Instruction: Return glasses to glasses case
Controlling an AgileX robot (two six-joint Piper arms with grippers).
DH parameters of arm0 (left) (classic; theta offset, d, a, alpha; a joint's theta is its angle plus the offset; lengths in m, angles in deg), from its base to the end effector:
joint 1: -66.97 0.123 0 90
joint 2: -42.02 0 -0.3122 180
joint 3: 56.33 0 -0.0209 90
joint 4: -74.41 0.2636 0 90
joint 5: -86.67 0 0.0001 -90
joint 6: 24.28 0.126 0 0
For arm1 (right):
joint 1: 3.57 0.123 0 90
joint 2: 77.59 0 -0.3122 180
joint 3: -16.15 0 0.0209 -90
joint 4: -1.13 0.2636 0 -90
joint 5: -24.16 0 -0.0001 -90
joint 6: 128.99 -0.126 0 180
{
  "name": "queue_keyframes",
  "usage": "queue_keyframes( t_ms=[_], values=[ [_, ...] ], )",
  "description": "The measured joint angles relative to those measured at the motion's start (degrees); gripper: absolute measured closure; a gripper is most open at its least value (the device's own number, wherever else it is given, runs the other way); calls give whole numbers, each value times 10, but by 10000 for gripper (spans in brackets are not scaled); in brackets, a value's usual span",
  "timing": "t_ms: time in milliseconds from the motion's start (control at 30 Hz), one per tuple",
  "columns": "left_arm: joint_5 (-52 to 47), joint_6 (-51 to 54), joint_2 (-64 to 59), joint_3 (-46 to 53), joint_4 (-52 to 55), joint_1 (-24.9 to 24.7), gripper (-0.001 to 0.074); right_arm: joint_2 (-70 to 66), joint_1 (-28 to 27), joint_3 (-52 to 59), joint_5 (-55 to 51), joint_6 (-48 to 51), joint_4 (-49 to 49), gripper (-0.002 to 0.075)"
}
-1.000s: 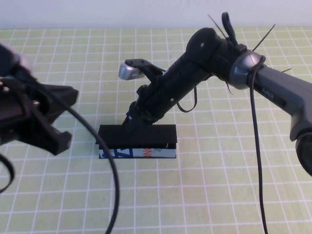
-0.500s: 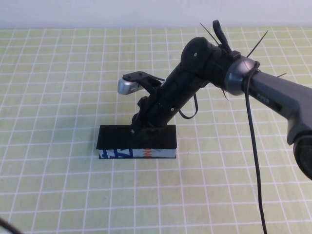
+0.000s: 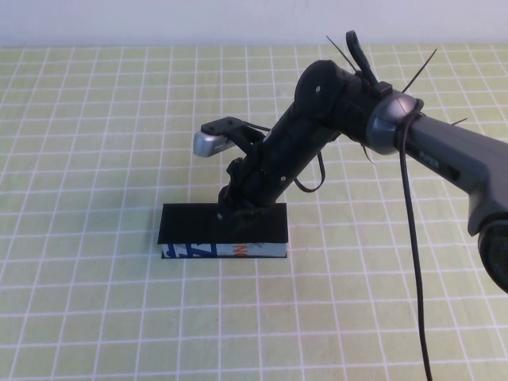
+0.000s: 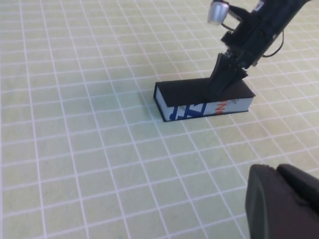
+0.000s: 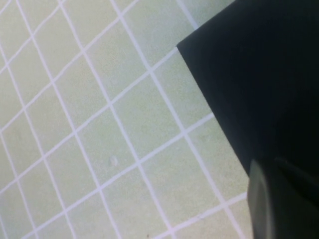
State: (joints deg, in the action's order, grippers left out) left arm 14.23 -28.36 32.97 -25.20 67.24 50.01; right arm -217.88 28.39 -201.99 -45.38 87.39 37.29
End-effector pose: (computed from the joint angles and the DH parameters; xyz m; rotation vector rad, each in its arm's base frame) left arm -0.0414 -0.0031 0.3390 0.2632 1.9625 -0.3817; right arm 0.4087 0.3371 0.1850 -1.3769 2.4922 0.8821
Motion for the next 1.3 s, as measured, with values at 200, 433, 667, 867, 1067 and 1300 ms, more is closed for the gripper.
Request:
queue_keyframes(
  t_ms=[200,433,667,867,1067,1300],
  values=[
    [-5,-20,16,58,10,0,738,-4,0,0,0,0,-2,743],
    [60,-12,16,89,33,0,738,8,1,1,0,0,-11,743],
    [182,4,16,140,72,0,738,136,1,5,17,-62,-87,743],
    [246,8,16,205,77,0,738,307,1,5,44,-181,-252,743],
    [319,8,16,253,77,0,738,451,1,5,14,-241,-362,743],
    [385,8,16,298,77,0,738,585,1,100,-14,-245,-365,743]
  ],
)
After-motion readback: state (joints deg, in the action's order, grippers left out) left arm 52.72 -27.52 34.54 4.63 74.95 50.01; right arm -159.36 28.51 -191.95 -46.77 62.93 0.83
